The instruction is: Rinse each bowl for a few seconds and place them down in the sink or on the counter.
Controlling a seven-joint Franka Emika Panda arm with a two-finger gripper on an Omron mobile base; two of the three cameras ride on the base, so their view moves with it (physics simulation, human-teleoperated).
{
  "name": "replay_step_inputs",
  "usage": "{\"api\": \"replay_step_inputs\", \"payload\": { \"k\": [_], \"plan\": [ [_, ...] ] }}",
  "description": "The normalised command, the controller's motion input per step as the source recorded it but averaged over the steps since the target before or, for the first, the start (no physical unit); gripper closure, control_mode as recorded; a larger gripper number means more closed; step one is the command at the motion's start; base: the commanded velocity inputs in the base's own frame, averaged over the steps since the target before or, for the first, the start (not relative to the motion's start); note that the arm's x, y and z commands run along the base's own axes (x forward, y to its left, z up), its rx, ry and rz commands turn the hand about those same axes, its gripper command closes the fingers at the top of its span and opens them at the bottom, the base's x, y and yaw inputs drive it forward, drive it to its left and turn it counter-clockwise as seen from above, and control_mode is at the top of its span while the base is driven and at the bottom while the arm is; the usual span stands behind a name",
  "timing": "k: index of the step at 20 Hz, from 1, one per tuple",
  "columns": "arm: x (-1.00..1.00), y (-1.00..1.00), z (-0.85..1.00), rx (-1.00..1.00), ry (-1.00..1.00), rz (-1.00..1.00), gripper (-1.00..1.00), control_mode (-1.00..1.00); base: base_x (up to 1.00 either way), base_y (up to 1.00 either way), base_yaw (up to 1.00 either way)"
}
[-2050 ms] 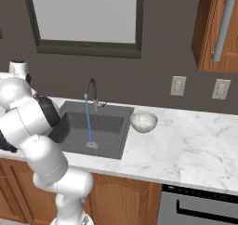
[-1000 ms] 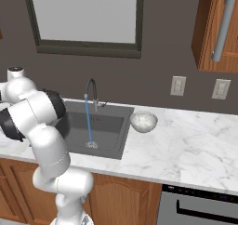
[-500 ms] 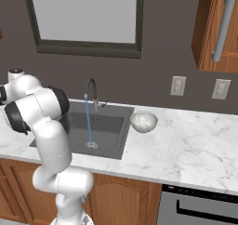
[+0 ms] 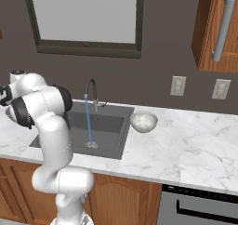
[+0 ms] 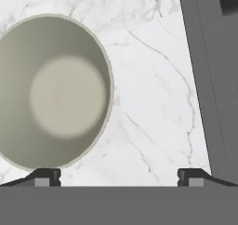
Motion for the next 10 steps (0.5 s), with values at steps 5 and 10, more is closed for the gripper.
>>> {"api": "replay_step_inputs", "payload": {
  "k": [5, 10],
  "plan": [
    [0.17, 0.03, -0.19, 0.00, 0.00, -0.02, -1.00, -1.00, 0.00, 0.00, 0.00],
    [0.13, 0.00, -0.22, 0.00, 0.00, -0.02, -1.00, -1.00, 0.00, 0.00, 0.00]
  ]
}}
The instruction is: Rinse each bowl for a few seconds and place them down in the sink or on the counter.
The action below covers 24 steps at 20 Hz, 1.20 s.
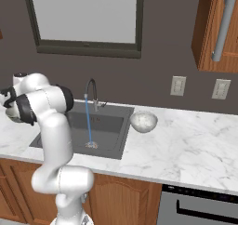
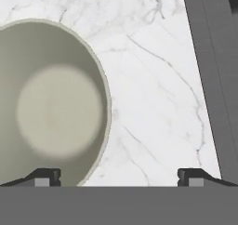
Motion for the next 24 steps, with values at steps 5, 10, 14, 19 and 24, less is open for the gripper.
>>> {"api": "replay_step_inputs", "payload": {
  "k": [5, 10, 14, 19, 24],
  "plan": [
    [0.12, 0.05, -0.22, 0.00, 0.00, -0.02, -1.00, -1.00, 0.00, 0.00, 0.00],
    [0.15, 0.12, -0.20, 0.00, 0.00, -0.03, -1.00, -1.00, 0.00, 0.00, 0.00],
    [0.22, 0.18, -0.10, 0.00, -0.01, -0.03, -1.00, -1.00, 0.00, 0.00, 0.00],
    [0.23, 0.14, -0.05, 0.00, -0.01, -0.02, -1.00, -1.00, 0.00, 0.00, 0.00],
    [0.22, 0.08, -0.04, 0.00, -0.01, -0.02, -1.00, -1.00, 0.00, 0.00, 0.00]
  ]
}}
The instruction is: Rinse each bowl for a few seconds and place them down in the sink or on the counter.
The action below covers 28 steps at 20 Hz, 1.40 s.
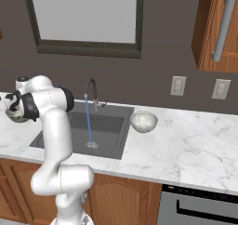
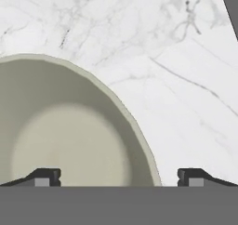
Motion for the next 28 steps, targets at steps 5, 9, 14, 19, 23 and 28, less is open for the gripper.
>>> {"api": "replay_step_inputs", "payload": {
  "k": [5, 9, 14, 19, 23, 28],
  "plan": [
    [0.16, 0.09, -0.08, 0.00, -0.01, -0.02, 1.00, -1.00, 0.00, 0.00, 0.00],
    [0.14, 0.05, -0.10, 0.00, 0.00, -0.02, 1.00, -1.00, 0.00, 0.00, 0.00],
    [0.06, 0.00, -0.08, 0.00, 0.00, -0.01, 1.00, -1.00, 0.00, 0.00, 0.00],
    [0.01, -0.01, -0.02, 0.00, -0.01, -0.01, 1.00, -1.00, 0.00, 0.00, 0.00],
    [-0.12, -0.11, 0.12, 0.00, -0.07, -0.06, 1.00, -1.00, 0.00, 0.00, 0.00],
    [-0.15, -0.28, 0.24, 0.00, -0.07, -0.09, 1.00, -1.00, 0.00, 0.00, 0.00]
  ]
}}
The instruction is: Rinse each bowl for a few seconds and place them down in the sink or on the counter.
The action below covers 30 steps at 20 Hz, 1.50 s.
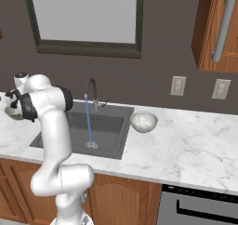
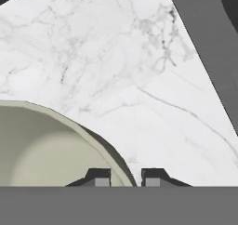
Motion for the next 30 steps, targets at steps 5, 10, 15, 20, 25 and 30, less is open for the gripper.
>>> {"api": "replay_step_inputs", "payload": {
  "k": [5, 10, 15, 20, 25, 30],
  "plan": [
    [-0.23, -0.31, 0.22, 0.00, -0.09, -0.12, 1.00, -1.00, 0.00, 0.00, 0.00],
    [-0.36, -0.23, 0.13, 0.04, -0.09, -0.21, 1.00, -1.00, 0.00, 0.00, 0.00],
    [-0.24, -0.08, 0.23, 0.02, -0.07, -0.23, 1.00, -1.00, 0.00, 0.00, 0.00],
    [-0.23, -0.15, 0.41, 0.00, -0.07, -0.18, 1.00, -1.00, 0.00, 0.00, 0.00],
    [-0.25, -0.24, 0.49, 0.02, -0.03, -0.19, 1.00, -1.00, 0.00, 0.00, 0.00],
    [-0.29, -0.36, 0.27, 0.02, 0.00, -0.22, 1.00, -1.00, 0.00, 0.00, 0.00]
  ]
}}
